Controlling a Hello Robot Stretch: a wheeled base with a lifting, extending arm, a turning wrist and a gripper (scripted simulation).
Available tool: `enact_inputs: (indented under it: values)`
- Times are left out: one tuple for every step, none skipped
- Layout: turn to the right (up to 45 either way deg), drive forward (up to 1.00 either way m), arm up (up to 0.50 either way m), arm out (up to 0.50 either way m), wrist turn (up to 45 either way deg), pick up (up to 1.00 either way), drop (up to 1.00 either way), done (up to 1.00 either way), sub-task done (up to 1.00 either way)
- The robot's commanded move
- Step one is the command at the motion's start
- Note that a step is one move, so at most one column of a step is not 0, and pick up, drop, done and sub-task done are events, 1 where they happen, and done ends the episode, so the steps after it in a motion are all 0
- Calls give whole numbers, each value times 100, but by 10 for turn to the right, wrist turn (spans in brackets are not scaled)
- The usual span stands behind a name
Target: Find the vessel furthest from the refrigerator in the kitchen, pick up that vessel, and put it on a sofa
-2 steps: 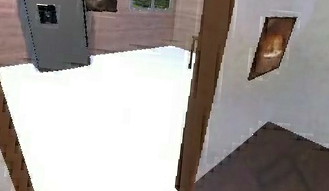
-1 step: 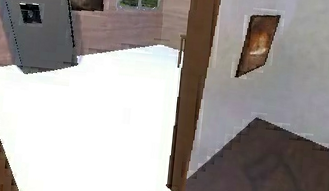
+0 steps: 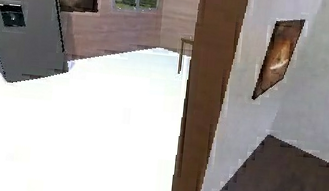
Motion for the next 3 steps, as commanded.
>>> enact_inputs:
  values:
    - [-30,0,0,0,0,0,0,0,0]
    - [0,40,0,0,0,0,0,0,0]
    - [-450,0,0,0,0,0,0,0,0]
